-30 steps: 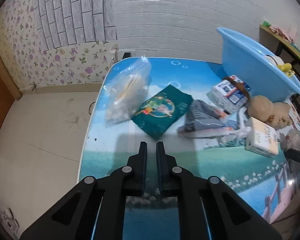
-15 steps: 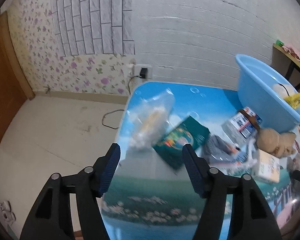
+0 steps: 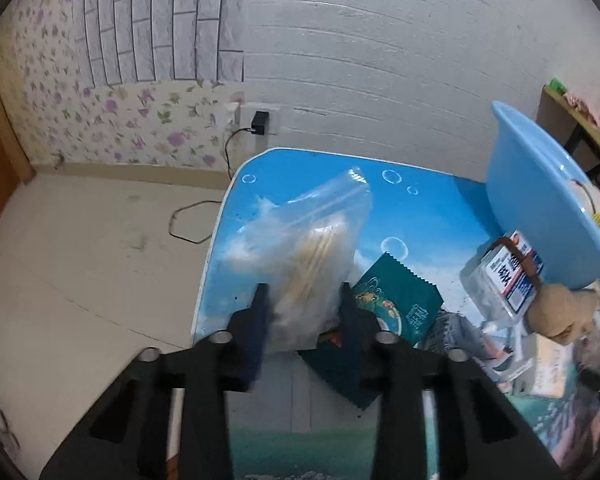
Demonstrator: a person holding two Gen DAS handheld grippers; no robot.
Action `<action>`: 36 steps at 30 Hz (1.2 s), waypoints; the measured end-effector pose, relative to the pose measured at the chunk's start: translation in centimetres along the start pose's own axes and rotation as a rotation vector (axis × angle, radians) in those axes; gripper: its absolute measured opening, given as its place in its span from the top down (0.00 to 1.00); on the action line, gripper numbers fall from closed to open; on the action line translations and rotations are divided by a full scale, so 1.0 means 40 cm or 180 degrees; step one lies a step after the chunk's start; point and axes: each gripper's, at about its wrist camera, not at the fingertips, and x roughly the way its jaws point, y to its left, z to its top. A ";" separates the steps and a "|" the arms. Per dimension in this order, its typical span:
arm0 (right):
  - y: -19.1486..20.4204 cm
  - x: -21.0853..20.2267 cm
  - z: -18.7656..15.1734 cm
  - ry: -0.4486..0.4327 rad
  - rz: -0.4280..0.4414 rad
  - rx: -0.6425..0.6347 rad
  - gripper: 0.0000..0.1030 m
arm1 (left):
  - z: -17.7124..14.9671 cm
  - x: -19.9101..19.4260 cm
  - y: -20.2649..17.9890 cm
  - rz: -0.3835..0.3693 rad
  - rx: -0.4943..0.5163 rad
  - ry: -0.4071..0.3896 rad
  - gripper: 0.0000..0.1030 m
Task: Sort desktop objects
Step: 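Grasp the ziplock bag with the left tool while the right tool grasps the pink-item bag, then carry both bags over the blue basin and open both tools to drop them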
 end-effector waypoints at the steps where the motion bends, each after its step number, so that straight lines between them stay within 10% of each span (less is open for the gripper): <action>1: 0.001 0.002 -0.001 0.0014 0.0007 -0.0011 0.59 | -0.005 -0.006 0.000 0.0003 -0.0024 -0.0009 0.76; 6: -0.004 -0.012 -0.006 -0.0026 0.0006 -0.0029 0.80 | -0.032 -0.090 -0.005 0.0062 -0.0104 -0.0246 0.77; 14: -0.033 -0.034 -0.017 -0.0130 -0.0028 0.0060 0.83 | -0.128 -0.273 -0.087 0.0138 -0.0040 -0.0500 0.77; 36: -0.033 -0.161 -0.008 -0.0624 0.0249 0.0101 0.83 | -0.201 -0.315 -0.294 -0.0104 0.0338 -0.0427 0.77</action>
